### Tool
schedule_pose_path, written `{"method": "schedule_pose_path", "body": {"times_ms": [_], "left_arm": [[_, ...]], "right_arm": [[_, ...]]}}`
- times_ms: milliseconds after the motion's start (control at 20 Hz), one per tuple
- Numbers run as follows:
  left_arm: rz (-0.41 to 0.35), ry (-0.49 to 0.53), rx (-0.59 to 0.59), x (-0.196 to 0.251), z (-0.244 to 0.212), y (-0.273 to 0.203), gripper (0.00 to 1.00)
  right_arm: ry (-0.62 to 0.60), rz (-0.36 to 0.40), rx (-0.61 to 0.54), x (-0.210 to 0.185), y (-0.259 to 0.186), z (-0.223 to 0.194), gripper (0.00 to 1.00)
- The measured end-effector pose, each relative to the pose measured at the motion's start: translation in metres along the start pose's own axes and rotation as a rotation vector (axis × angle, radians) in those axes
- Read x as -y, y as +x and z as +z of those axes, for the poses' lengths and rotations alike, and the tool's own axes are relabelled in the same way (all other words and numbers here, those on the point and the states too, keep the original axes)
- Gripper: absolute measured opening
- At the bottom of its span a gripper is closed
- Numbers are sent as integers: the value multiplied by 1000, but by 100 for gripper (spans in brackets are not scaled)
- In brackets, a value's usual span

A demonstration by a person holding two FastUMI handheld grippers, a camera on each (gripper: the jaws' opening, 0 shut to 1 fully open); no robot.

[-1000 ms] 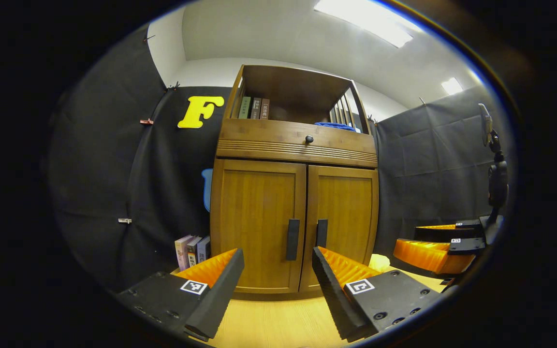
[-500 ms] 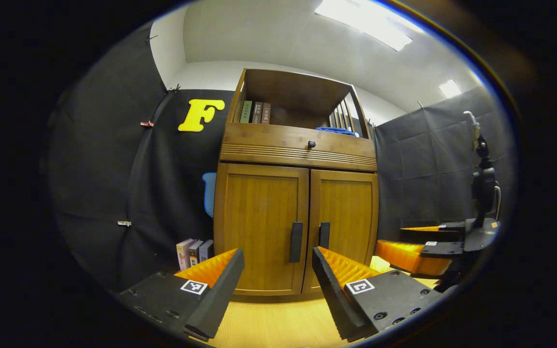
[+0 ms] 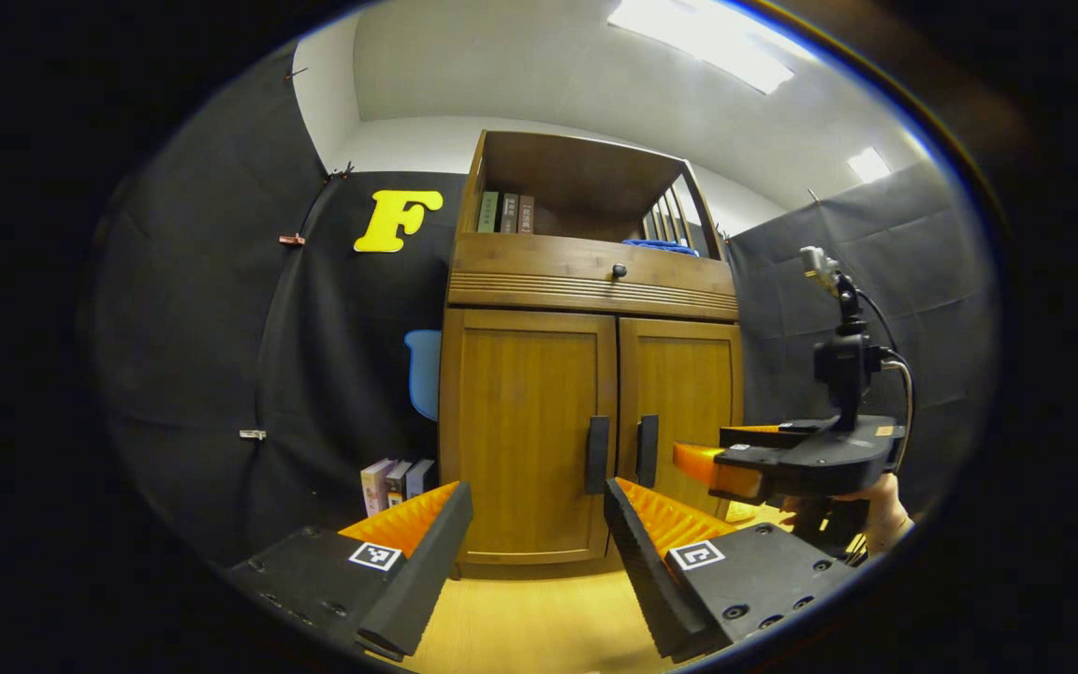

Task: Open the right door of the double-door shoe cabinet with the right hand, and open the left door with the left hand.

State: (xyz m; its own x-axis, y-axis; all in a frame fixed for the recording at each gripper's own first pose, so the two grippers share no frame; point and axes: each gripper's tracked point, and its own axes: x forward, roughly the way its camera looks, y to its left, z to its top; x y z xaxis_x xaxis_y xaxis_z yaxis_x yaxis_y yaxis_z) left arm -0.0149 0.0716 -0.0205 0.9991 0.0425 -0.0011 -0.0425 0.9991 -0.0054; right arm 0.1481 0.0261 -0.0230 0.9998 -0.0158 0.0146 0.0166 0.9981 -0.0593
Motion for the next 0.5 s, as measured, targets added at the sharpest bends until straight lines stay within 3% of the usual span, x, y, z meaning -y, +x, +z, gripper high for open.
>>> {"method": "schedule_pose_path", "body": {"times_ms": [350,500], "left_arm": [[29,-7,-18,-30,-8,-7,89],[44,-14,-4,-41,-8,-8,88]], "right_arm": [[-32,-113,4,27,69,-12,87],[-17,-110,-38,28,94,-29,88]]}}
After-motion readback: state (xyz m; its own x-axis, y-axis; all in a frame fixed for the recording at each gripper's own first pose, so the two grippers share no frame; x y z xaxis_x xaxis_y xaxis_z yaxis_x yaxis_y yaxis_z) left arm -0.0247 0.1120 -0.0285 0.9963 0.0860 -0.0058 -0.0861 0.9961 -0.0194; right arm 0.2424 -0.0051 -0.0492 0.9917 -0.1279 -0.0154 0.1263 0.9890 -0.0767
